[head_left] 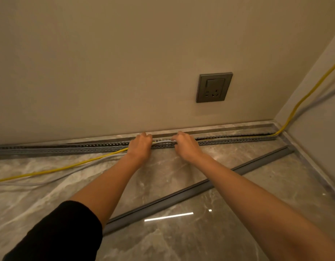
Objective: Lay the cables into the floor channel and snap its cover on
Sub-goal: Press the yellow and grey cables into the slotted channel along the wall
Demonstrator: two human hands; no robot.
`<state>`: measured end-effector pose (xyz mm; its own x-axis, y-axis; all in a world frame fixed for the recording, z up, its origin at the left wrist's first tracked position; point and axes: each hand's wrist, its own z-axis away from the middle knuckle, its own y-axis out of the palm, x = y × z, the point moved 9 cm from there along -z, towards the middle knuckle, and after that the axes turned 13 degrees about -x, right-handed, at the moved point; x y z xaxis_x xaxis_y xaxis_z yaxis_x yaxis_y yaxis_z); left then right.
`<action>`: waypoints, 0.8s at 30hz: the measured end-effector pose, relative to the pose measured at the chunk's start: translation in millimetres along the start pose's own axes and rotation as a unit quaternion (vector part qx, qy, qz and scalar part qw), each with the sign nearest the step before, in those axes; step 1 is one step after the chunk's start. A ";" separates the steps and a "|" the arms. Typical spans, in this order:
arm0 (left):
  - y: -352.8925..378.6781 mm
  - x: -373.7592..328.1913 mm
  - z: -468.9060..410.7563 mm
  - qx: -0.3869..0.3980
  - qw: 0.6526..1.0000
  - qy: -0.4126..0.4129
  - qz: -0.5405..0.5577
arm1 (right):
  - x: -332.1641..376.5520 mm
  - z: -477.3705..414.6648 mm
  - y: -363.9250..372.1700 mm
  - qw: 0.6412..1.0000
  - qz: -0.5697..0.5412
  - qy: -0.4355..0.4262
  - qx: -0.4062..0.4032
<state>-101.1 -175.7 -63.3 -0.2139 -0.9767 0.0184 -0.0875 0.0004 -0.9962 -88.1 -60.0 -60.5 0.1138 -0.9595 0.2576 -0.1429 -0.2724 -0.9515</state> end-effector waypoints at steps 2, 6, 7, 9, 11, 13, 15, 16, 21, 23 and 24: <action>2.6 8.3 0.1 0.000 1.000 0.009 -0.017 | 10.0 -2.4 6.7 1.000 0.000 0.000 0.007; 6.7 18.6 -0.1 -0.006 0.999 0.024 -0.029 | 20.1 -9.3 15.1 1.000 0.002 0.020 0.002; 7.4 19.5 0.0 -0.008 0.999 0.036 -0.032 | 21.3 -11.0 16.0 1.000 0.007 0.029 -0.001; 8.1 19.4 -1.1 -0.013 0.997 0.070 -0.035 | 23.0 -13.7 16.5 0.999 0.017 0.043 -0.006; 6.5 19.4 -4.6 -0.016 0.993 0.107 -0.040 | 23.3 -15.1 16.1 0.998 0.029 0.049 -0.008; 4.2 21.1 -10.0 -0.017 0.989 0.139 -0.047 | 24.7 -16.4 16.1 0.998 0.045 0.052 -0.011; 2.8 21.5 -14.1 -0.024 0.985 0.162 -0.052 | 27.9 -17.0 17.3 0.997 0.059 0.053 -0.013; 2.2 21.0 -15.0 -0.030 0.983 0.172 -0.055 | 29.5 -17.0 18.5 0.996 0.063 0.055 -0.014; 2.6 17.8 -13.9 -0.056 0.973 0.212 -0.076 | 33.9 -15.3 22.3 0.993 0.092 0.066 -0.024; 6.5 18.8 -13.4 -0.053 0.970 0.224 -0.083 | 35.1 -13.8 25.1 0.992 0.107 0.067 -0.020; 9.3 19.6 -12.2 -0.048 0.968 0.231 -0.085 | 35.6 -12.6 26.6 0.991 0.117 0.068 -0.019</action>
<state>-117.9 -192.2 -71.2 -0.5980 -0.7647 0.2401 -0.2446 -0.1112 -0.9632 -100.2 -102.4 -74.6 -0.0597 -0.9968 0.0530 -0.1868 -0.0410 -0.9815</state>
